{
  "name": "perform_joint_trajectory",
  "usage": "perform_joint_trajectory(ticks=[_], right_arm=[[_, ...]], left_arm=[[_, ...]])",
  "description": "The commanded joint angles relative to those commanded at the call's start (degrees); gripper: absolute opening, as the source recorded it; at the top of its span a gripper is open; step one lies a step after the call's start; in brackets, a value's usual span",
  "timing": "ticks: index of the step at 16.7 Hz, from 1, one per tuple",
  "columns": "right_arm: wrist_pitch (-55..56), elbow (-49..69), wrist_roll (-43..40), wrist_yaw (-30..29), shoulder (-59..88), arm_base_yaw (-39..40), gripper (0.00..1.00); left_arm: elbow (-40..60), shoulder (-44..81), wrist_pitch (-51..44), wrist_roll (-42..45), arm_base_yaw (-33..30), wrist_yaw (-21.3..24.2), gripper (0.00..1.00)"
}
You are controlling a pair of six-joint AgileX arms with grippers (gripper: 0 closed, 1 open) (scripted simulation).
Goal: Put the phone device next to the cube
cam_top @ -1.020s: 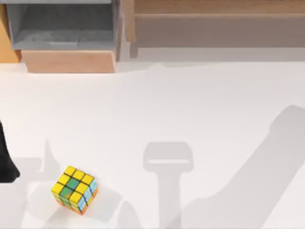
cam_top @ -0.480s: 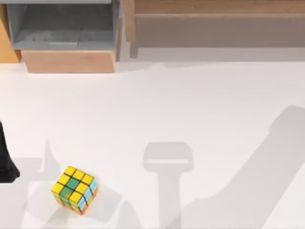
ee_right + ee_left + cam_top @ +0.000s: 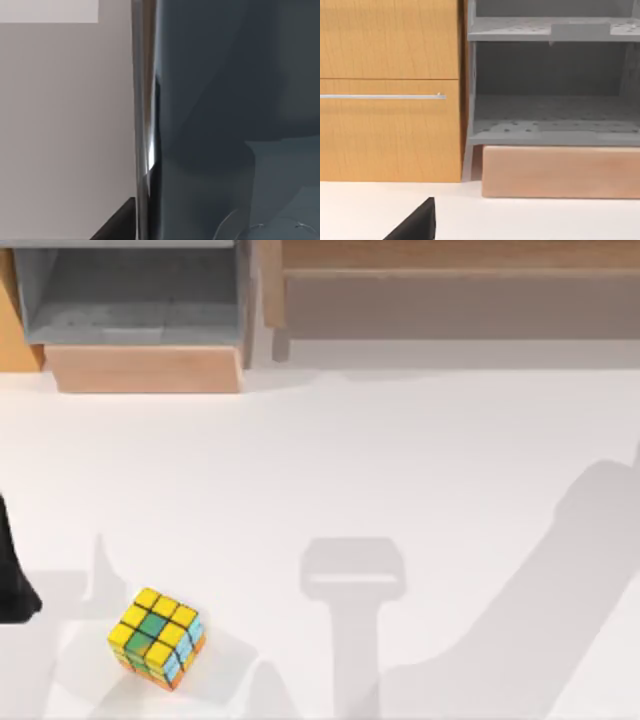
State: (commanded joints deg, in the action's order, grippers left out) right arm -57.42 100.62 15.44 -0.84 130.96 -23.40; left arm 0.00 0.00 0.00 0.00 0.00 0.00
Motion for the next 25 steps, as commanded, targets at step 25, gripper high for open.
perform_joint_trajectory(ticks=[25], right_arm=[[-6.0,0.4,23.1,2.6,-9.3,42.1,0.00]], left_arm=[[0.0,0.0,0.0,0.0,0.0,0.0,1.00]])
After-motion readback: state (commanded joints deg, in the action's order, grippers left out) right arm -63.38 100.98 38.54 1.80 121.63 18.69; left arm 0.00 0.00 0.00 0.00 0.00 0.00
